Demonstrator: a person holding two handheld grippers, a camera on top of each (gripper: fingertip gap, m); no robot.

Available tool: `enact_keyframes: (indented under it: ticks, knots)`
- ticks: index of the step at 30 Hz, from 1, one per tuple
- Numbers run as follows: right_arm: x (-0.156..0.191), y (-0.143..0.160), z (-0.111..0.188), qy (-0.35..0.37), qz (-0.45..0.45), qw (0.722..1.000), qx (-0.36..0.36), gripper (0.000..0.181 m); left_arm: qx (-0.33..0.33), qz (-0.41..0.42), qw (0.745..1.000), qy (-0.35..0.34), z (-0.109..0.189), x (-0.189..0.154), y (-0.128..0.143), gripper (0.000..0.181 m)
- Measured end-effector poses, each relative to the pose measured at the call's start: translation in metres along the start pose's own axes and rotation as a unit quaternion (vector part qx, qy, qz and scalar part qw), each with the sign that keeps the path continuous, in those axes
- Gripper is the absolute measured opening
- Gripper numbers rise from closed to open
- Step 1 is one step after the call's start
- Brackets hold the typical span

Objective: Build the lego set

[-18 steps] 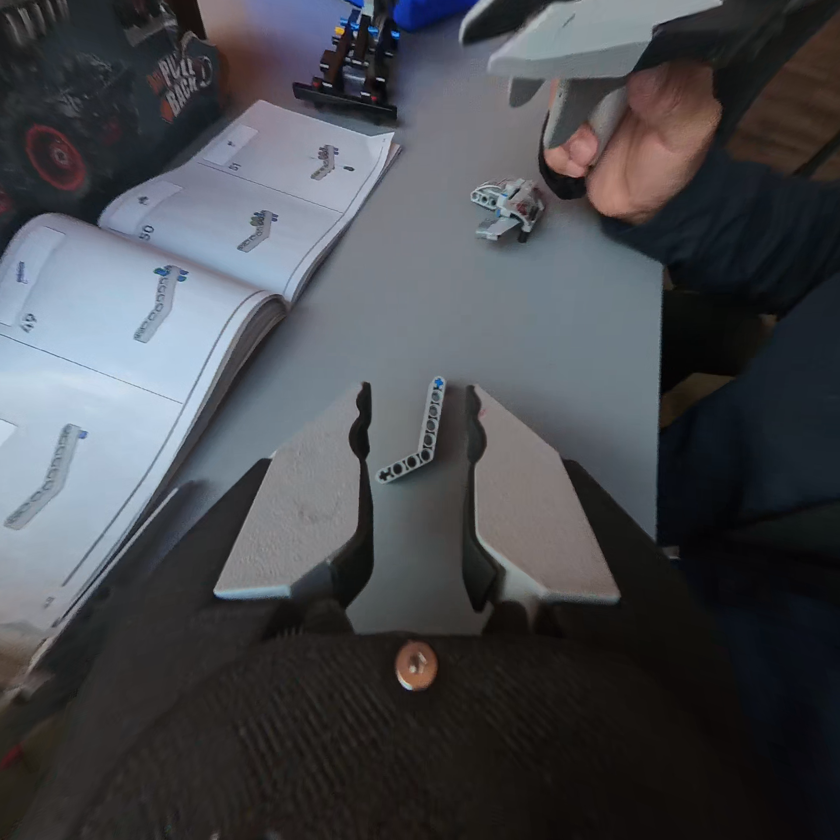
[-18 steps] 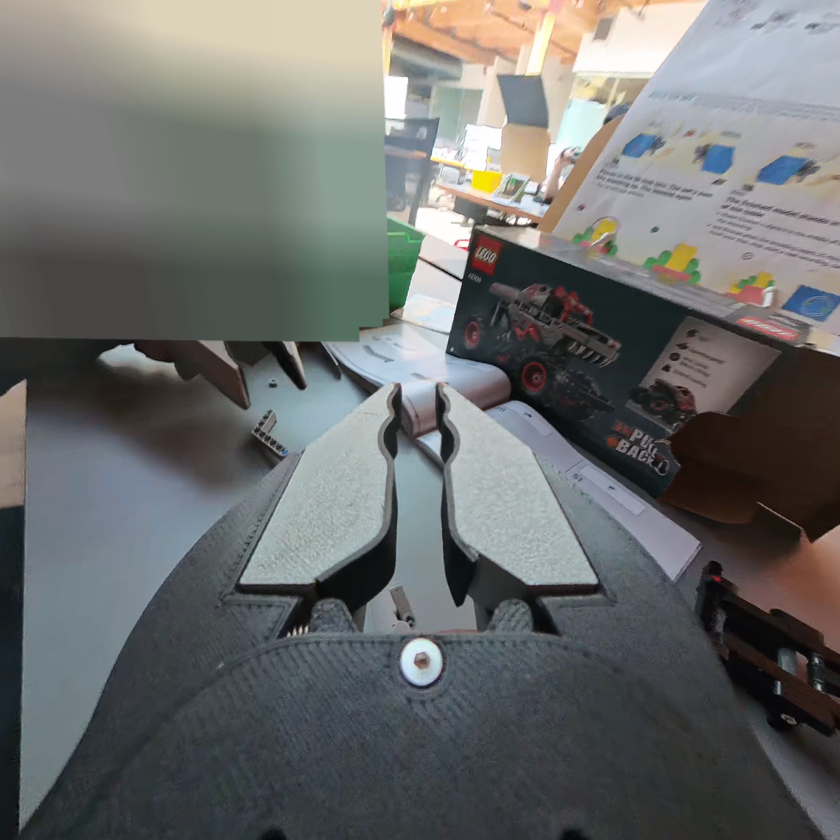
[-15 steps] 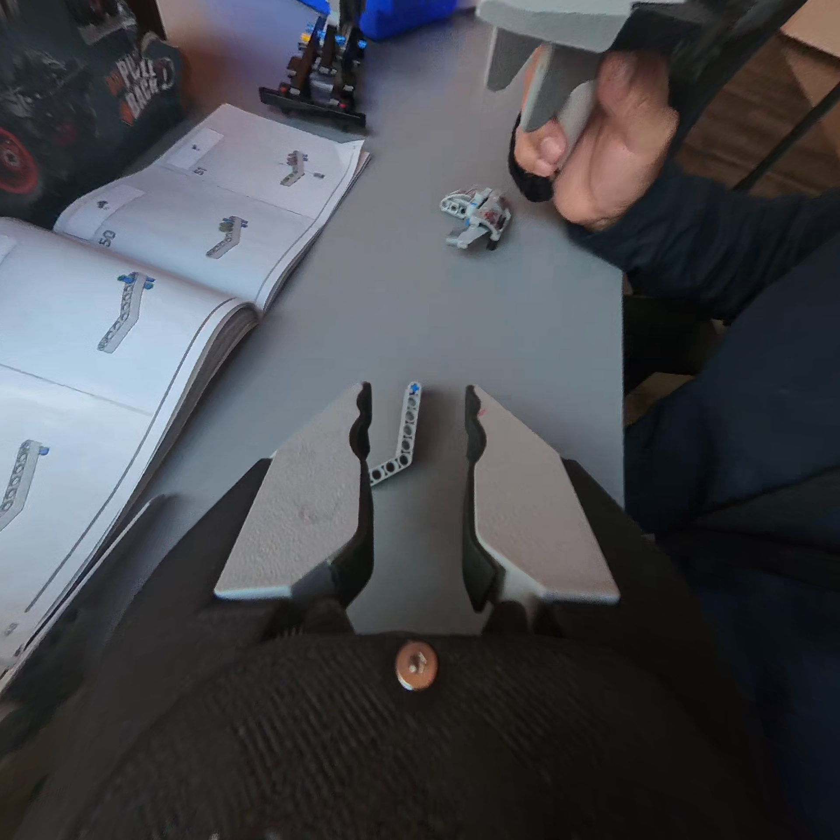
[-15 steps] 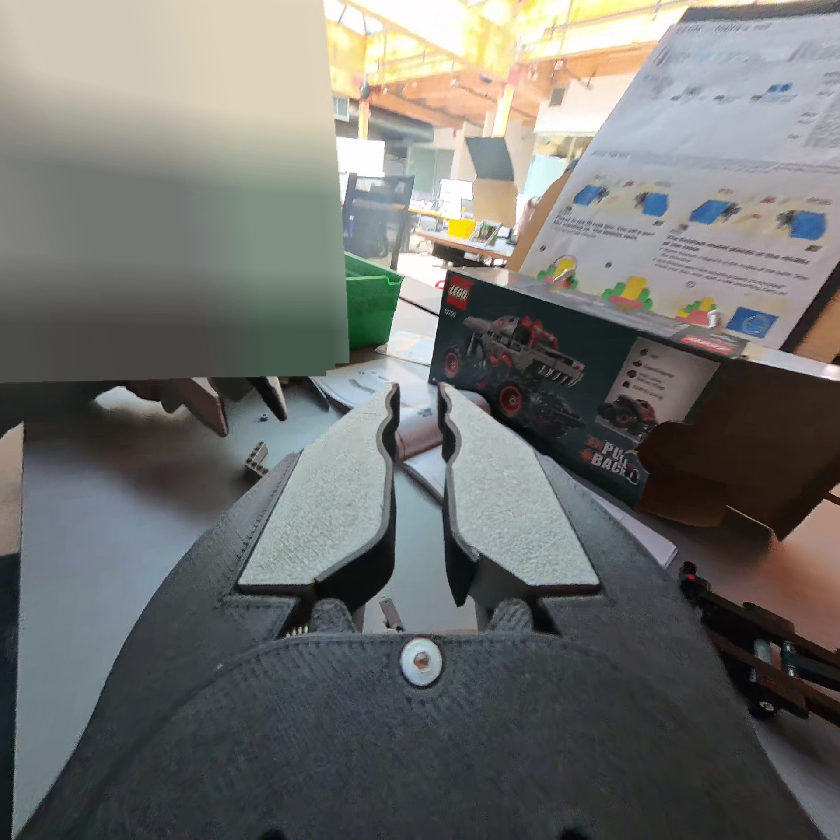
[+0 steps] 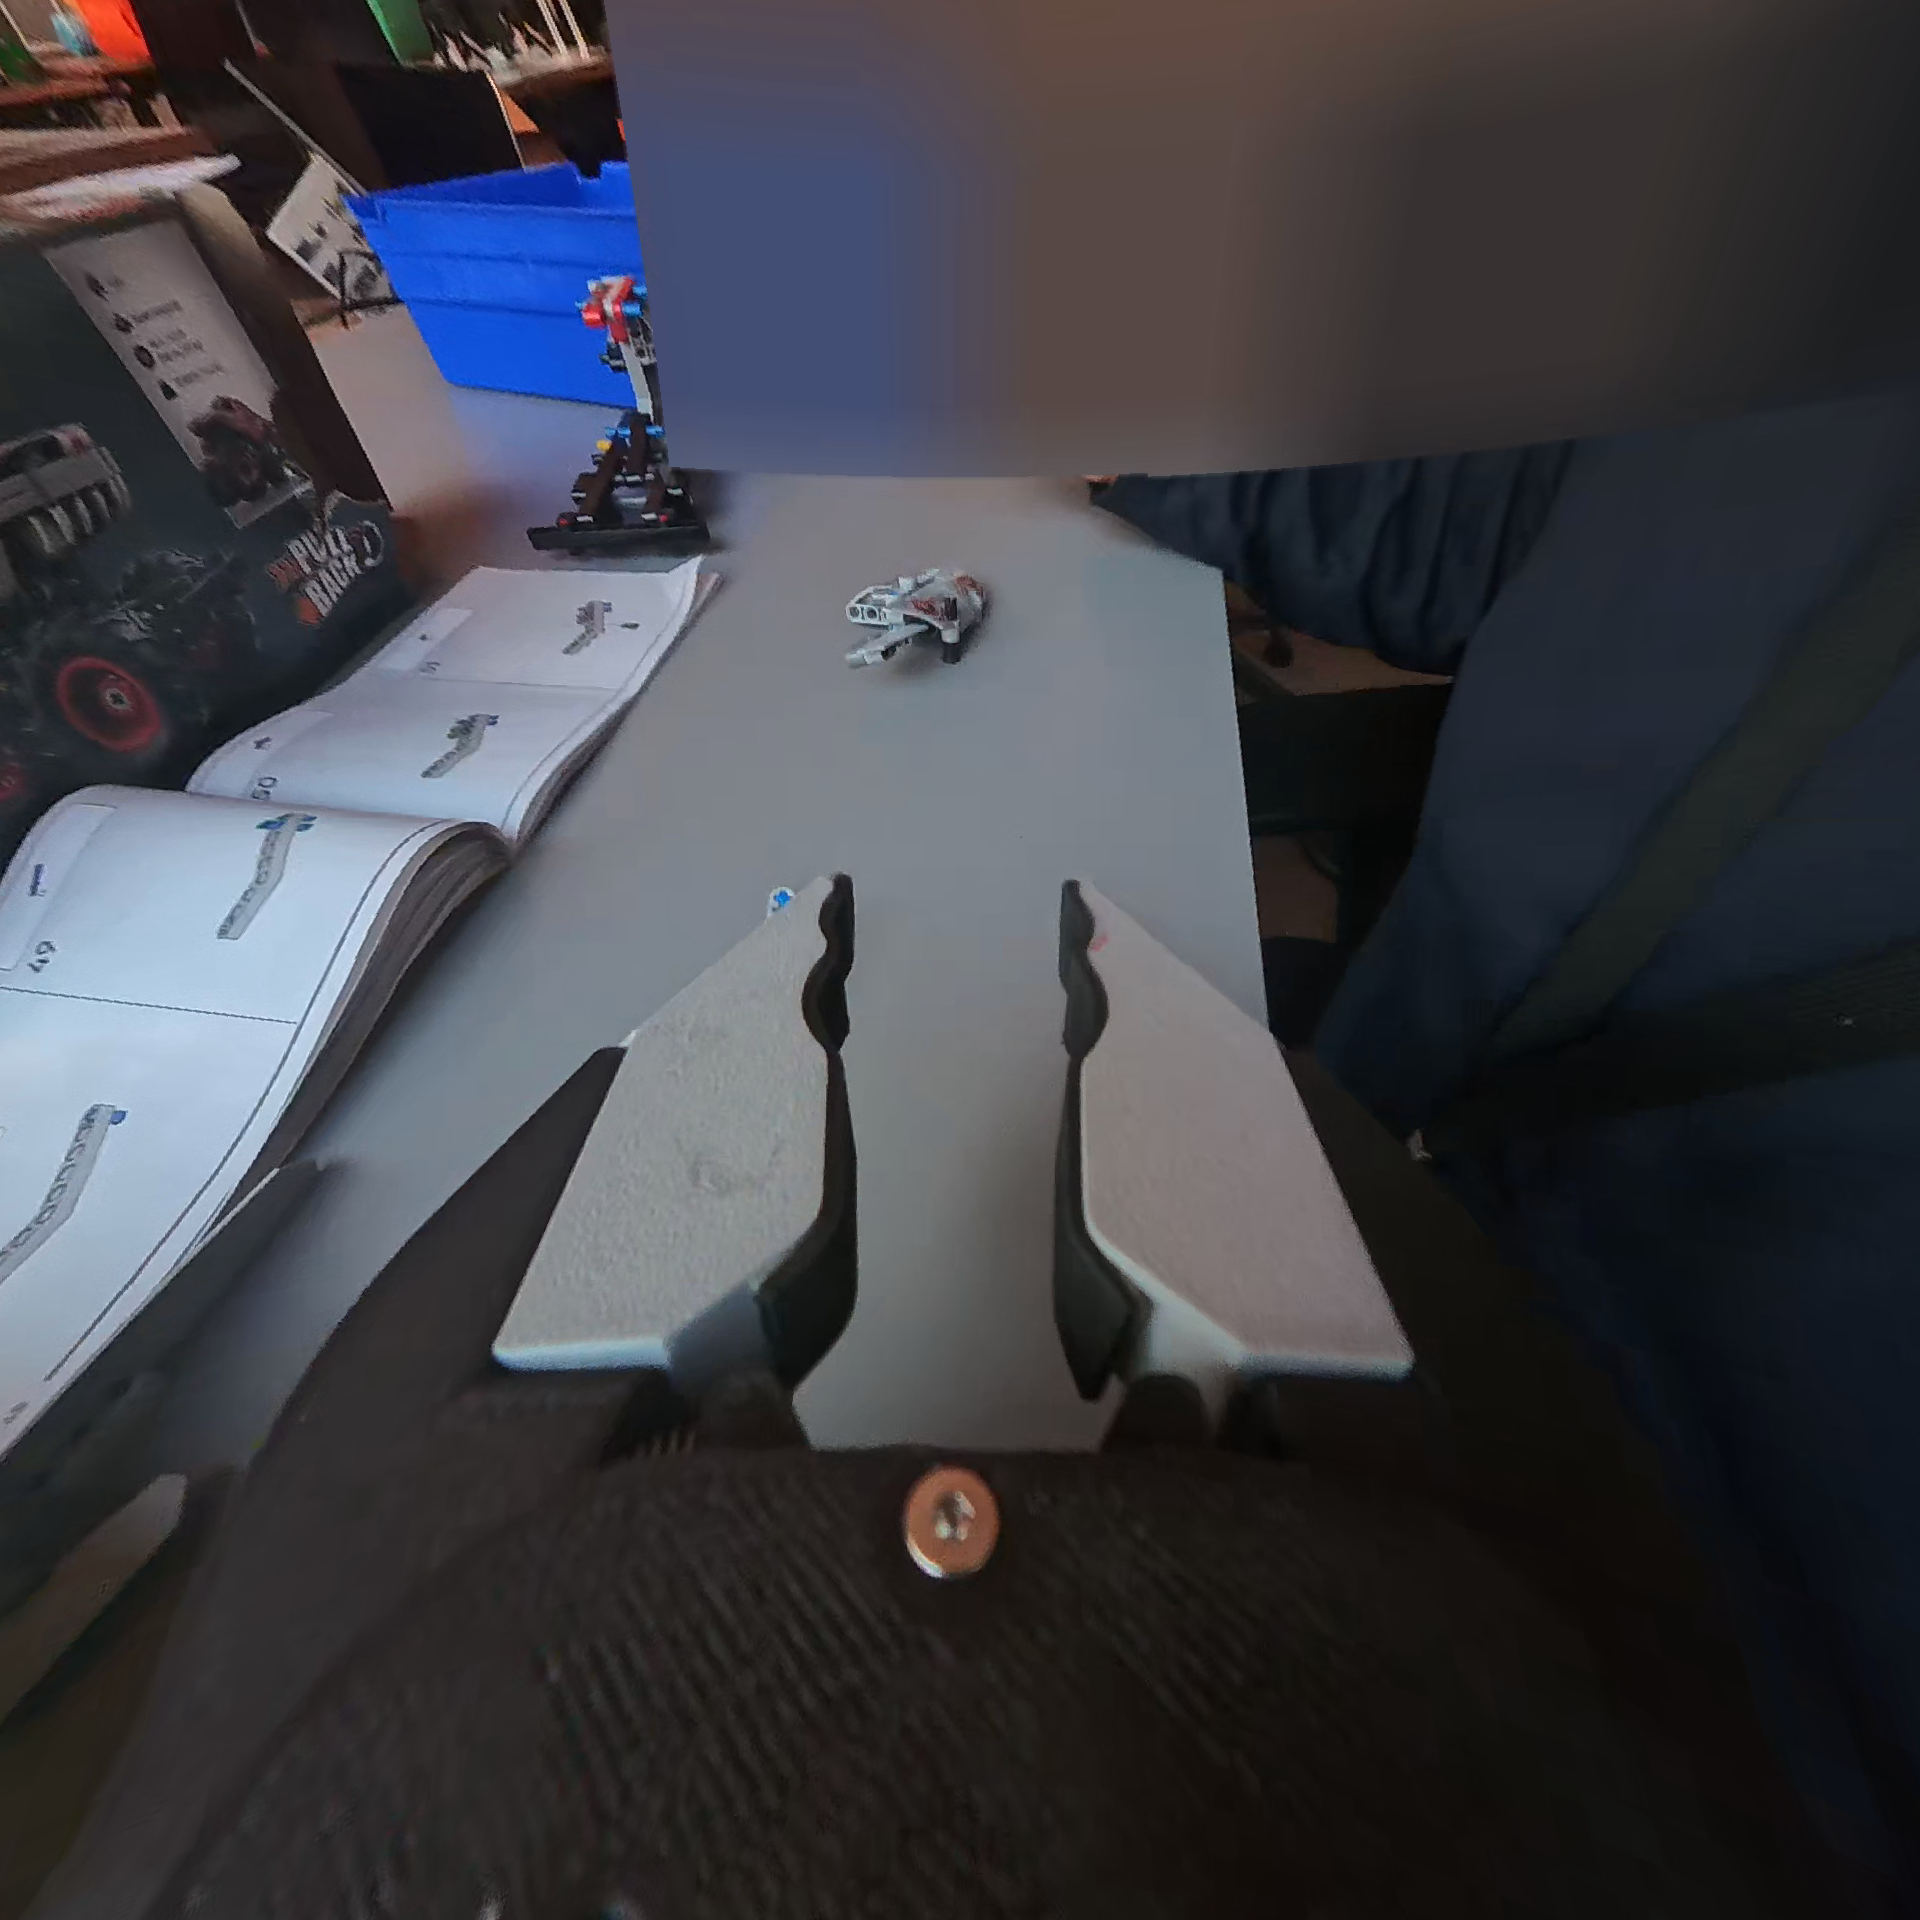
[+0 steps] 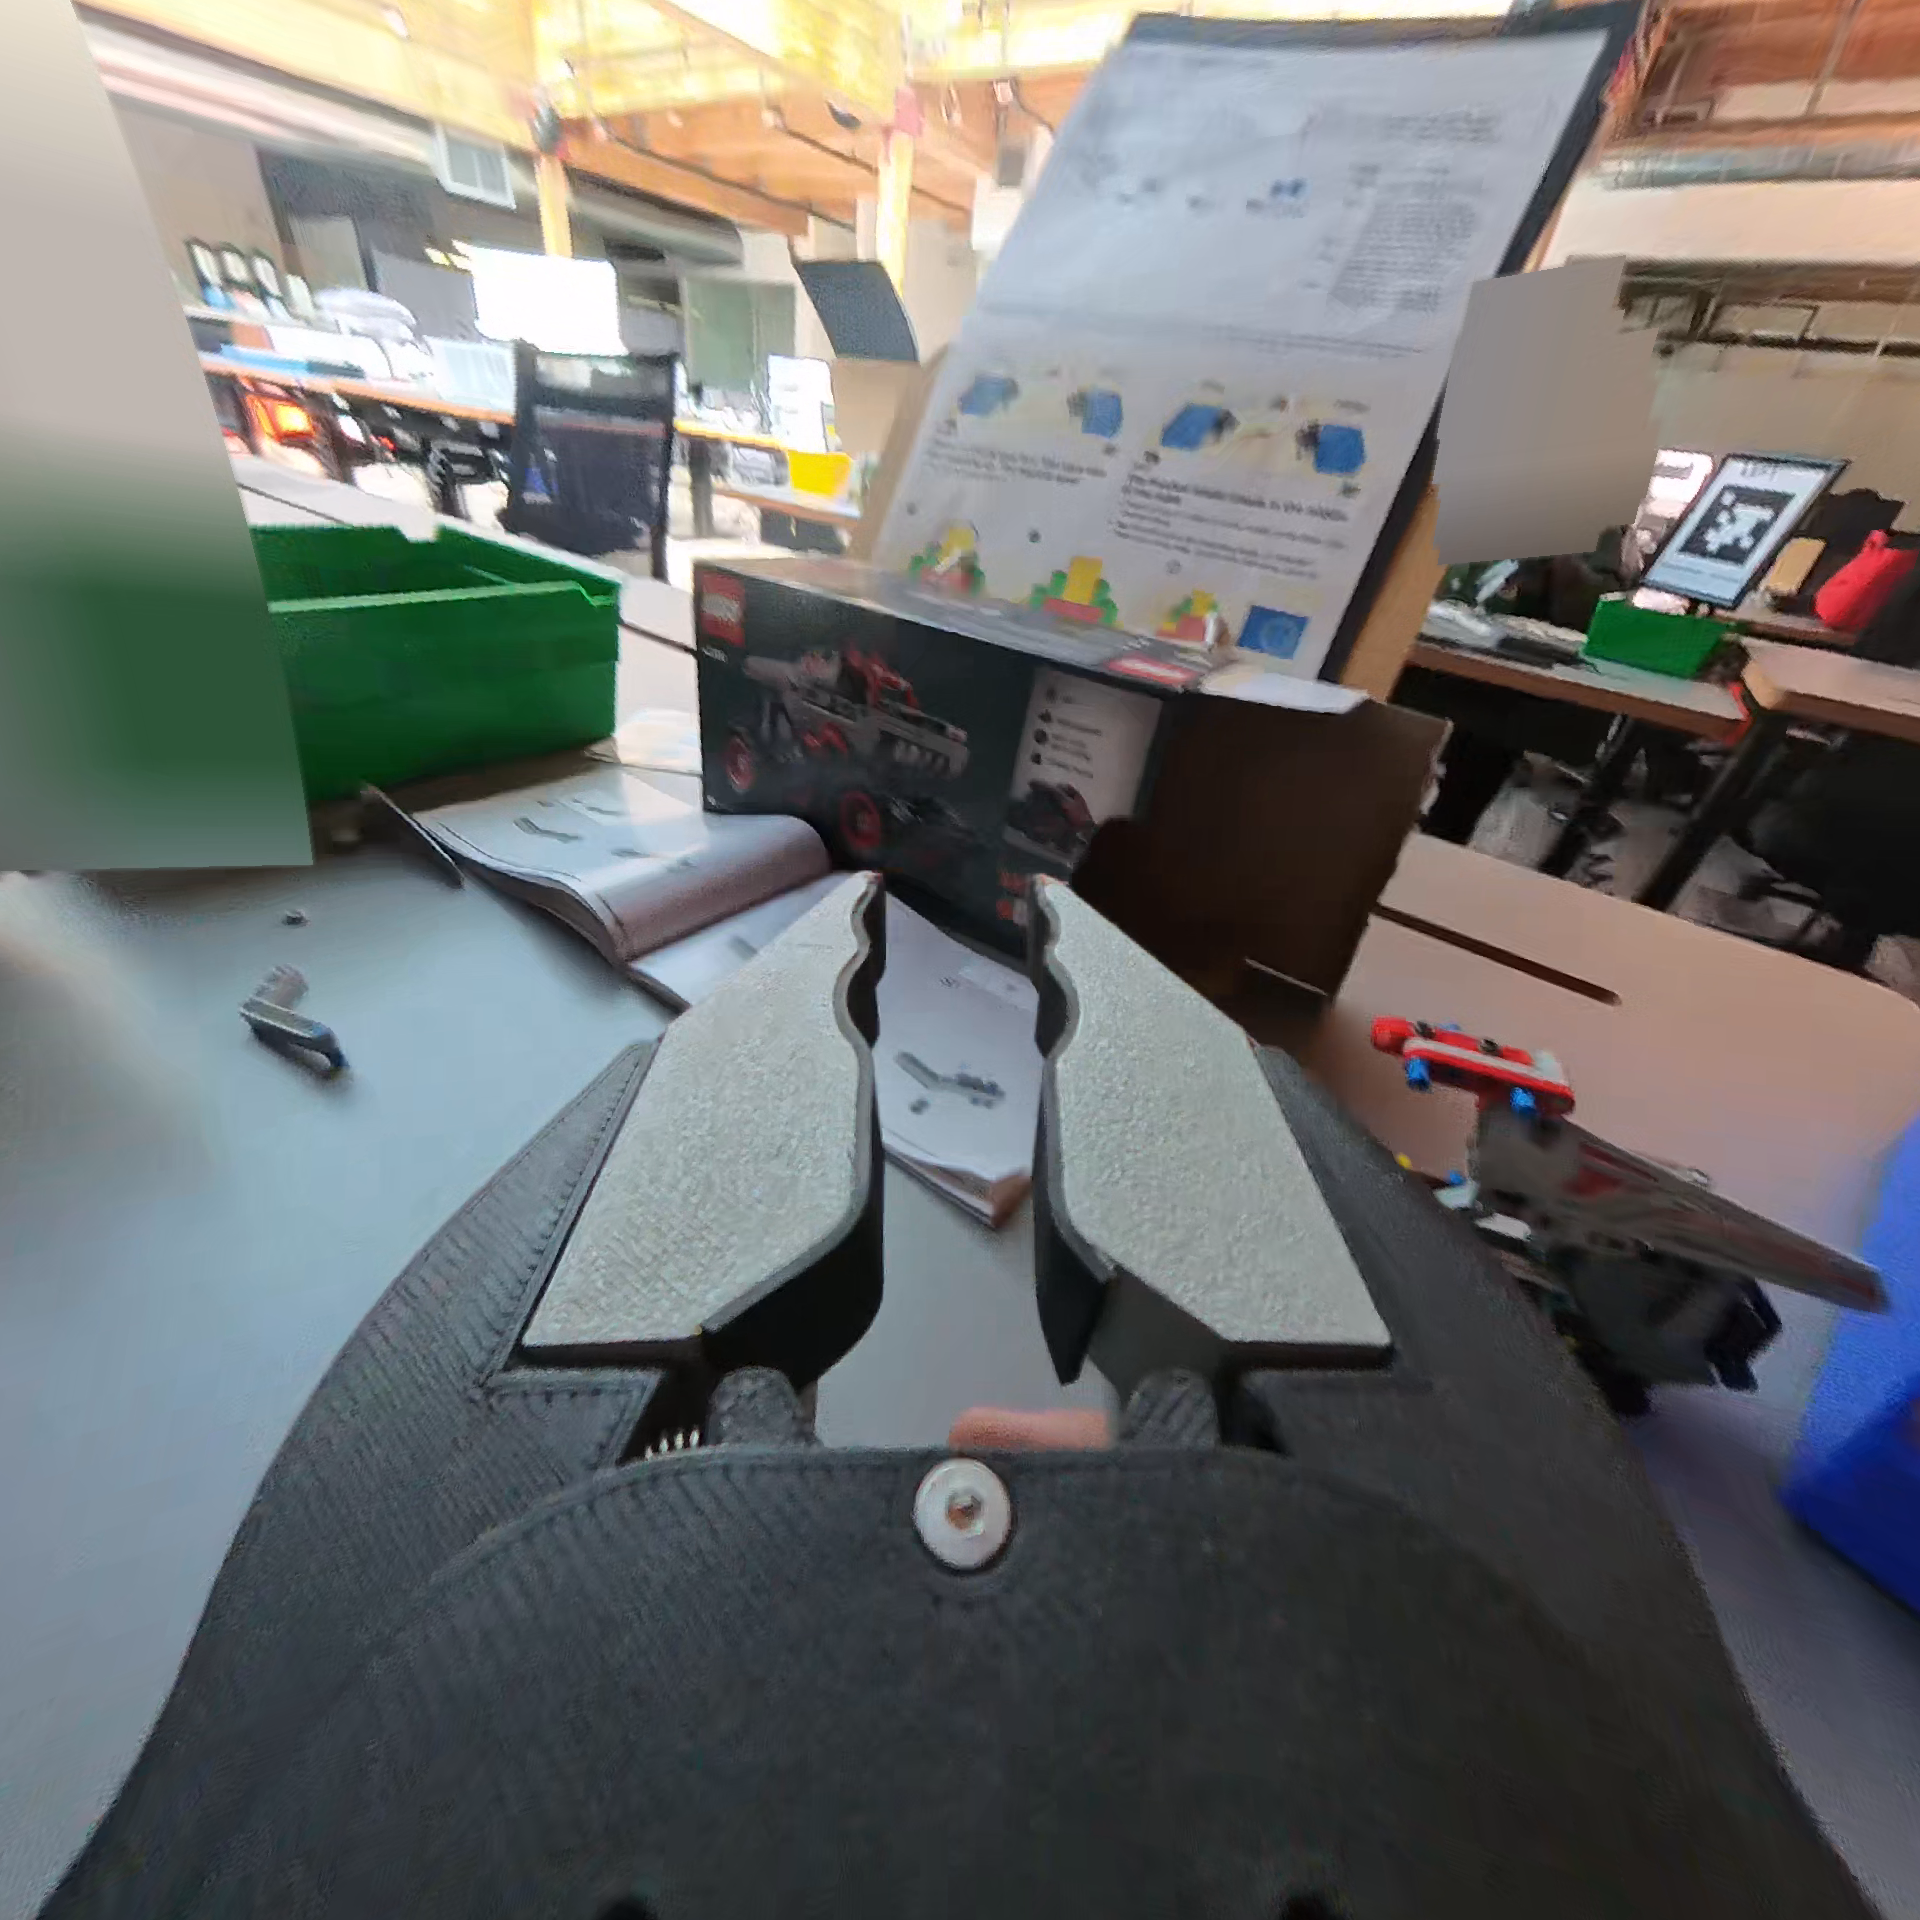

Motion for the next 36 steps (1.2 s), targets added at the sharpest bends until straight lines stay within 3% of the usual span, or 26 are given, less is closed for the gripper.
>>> enact_keyframes:
  ticks: [6, 11, 22, 30, 36]
  knots:
    - [-0.036, 0.040, -0.008, 0.033, 0.039, 0.994, 0.097, 0.033, 0.001, -0.004, 1.000, -0.022, 0.008, 0.004, 0.002, 0.036]
    - [-0.029, 0.050, -0.016, 0.013, 0.033, 0.993, 0.113, 0.027, 0.003, 0.003, 1.000, -0.020, 0.007, 0.005, 0.003, 0.035]
    - [-0.028, 0.037, -0.010, 0.017, 0.047, 0.996, 0.073, 0.029, 0.016, 0.011, 1.000, 0.000, 0.003, 0.003, 0.006, 0.029]
    - [-0.013, 0.028, 0.001, -0.004, 0.055, 0.997, 0.045, 0.031, 0.048, -0.015, 0.999, -0.013, -0.003, 0.001, 0.012, 0.030]
    - [-0.013, 0.025, 0.005, -0.002, 0.047, 0.998, 0.034, 0.030, 0.037, -0.023, 0.998, -0.038, 0.001, 0.004, 0.009, 0.031]
Point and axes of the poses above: each gripper's, where its closed fingertips meet, z back along the fingers, y out of its underside, x = y × z across the jaws, the point moved 2 cm from there along z, back along the fingers, and after that the axes turned 10 degrees about y, right-handed, at the moved point
